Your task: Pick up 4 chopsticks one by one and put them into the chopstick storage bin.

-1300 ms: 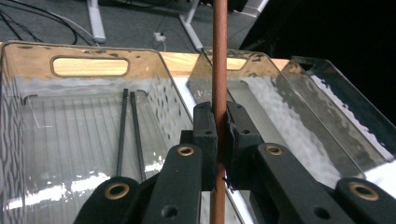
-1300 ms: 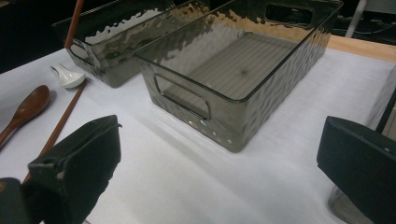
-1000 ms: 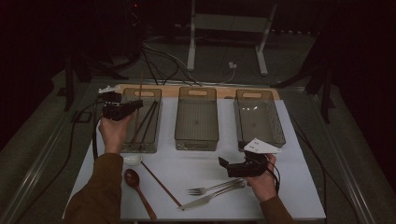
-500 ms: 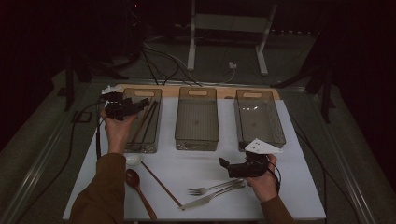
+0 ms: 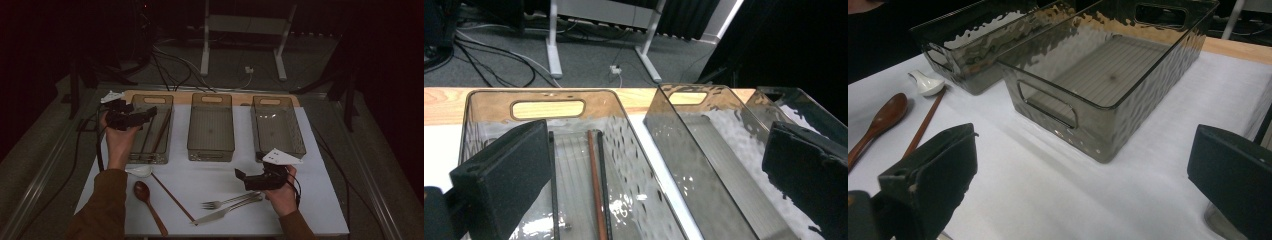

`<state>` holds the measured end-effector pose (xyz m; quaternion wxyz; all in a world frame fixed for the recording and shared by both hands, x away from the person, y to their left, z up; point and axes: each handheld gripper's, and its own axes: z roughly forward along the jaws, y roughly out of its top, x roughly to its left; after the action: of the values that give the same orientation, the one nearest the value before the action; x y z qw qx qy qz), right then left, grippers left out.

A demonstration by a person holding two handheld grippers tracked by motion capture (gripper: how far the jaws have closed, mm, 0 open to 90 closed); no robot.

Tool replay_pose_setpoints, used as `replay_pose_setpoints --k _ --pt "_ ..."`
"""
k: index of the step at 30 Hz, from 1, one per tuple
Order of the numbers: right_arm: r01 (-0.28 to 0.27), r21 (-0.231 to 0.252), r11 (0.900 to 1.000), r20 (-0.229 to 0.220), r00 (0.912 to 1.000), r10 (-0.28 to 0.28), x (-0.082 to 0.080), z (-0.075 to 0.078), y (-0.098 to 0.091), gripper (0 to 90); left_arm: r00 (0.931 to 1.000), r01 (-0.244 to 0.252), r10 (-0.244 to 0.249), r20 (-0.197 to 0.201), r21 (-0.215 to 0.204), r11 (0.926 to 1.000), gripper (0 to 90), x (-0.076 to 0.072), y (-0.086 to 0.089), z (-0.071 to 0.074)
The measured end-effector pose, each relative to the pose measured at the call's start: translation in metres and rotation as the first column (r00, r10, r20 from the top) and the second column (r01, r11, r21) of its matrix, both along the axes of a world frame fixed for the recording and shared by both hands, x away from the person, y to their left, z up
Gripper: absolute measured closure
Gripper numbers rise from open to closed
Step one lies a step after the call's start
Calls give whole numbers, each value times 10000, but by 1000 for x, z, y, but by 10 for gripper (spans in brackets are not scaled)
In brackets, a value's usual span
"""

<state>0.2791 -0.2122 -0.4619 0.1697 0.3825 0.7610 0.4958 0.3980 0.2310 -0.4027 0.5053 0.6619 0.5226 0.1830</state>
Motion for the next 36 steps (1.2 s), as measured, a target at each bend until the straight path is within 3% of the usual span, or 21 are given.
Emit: replay_pose_setpoints --k 11,21,29,36 --pt "-45 18 10000 -72 10000 45 0 0 3 0 9974 654 -668 274 499 9966 7 -26 -8 3" --pt "-196 20 9998 -77 9998 197 1 2 10 0 9893 1216 -1259 739 594 9908 7 -61 -9 -1" --pt "-333 61 9994 -128 9994 334 1 4 14 0 9845 1313 -1395 1064 801 9881 7 -93 -5 -9" --pt "-401 83 9992 -212 9990 403 3 6 20 0 9780 1251 -1357 1586 754 9893 7 -118 -2 -14"
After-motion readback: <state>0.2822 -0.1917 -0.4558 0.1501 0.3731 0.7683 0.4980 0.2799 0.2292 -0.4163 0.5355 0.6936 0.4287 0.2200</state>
